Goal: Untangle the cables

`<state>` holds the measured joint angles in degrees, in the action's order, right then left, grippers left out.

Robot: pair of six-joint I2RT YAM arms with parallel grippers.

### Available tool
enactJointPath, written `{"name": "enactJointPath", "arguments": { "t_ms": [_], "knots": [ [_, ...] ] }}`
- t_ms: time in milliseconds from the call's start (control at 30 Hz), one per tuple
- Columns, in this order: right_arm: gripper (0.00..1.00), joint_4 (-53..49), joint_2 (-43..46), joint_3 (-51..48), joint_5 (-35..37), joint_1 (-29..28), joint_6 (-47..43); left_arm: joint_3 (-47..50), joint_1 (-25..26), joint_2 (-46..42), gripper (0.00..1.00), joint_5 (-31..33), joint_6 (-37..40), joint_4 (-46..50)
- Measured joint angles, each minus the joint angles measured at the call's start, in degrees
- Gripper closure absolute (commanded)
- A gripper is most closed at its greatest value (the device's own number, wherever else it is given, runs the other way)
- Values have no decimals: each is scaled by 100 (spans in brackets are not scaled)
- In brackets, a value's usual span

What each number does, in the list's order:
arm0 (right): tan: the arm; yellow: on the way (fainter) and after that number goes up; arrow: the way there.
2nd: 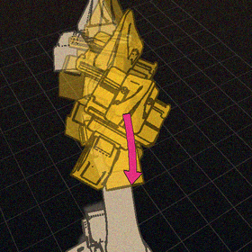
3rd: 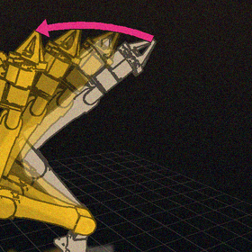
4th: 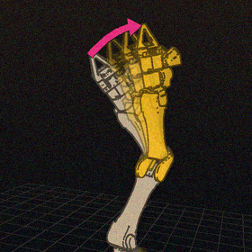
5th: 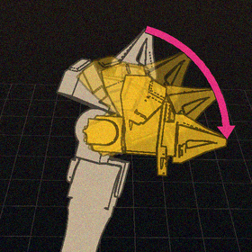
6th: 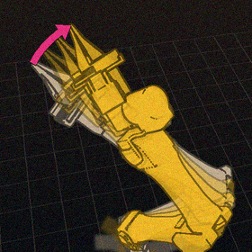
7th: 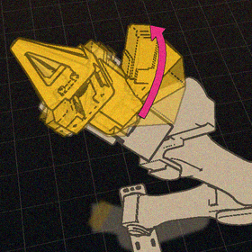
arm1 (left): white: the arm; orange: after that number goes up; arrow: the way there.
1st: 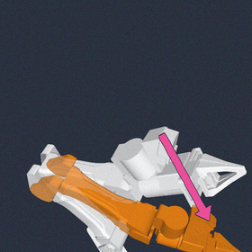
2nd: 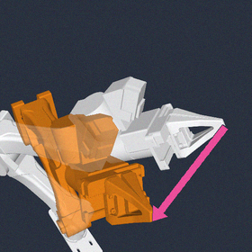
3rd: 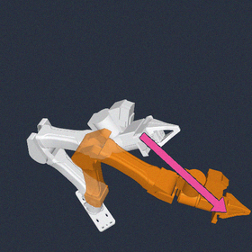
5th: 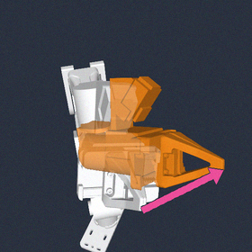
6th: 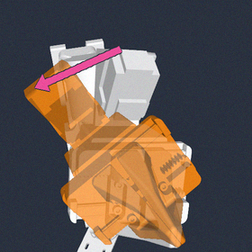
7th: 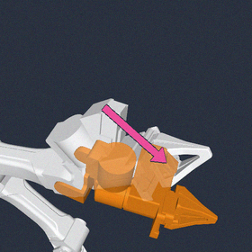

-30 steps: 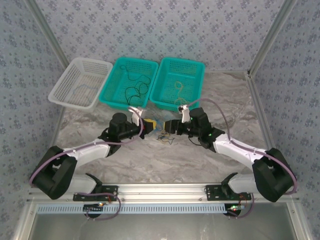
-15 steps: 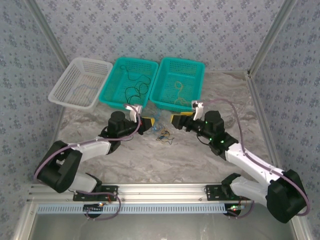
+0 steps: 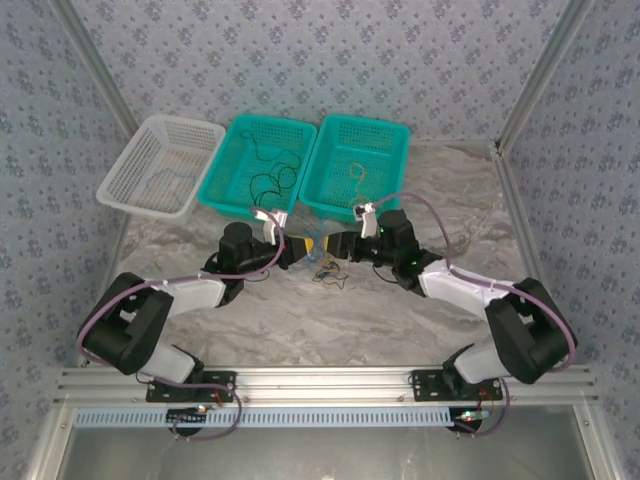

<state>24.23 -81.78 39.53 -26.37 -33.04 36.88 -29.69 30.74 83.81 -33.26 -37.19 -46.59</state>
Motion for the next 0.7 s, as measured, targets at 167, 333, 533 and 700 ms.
{"name": "enactJointPath", "arguments": {
  "t_ms": [167,333,533,700],
  "knots": [
    [61,315,-435,133,-223,-39,-2,-2,0,0,100,-61,-66,-116],
    [66,643,-710,133,-463,-39,0,-20,0,55,100,-83,-114,-212],
    [75,778,-752,133,-507,-39,2,-39,0,166,100,-116,-192,-323],
    [100,820,-752,133,-535,-48,-92,-55,0,188,100,-146,-238,-372]
  ]
}}
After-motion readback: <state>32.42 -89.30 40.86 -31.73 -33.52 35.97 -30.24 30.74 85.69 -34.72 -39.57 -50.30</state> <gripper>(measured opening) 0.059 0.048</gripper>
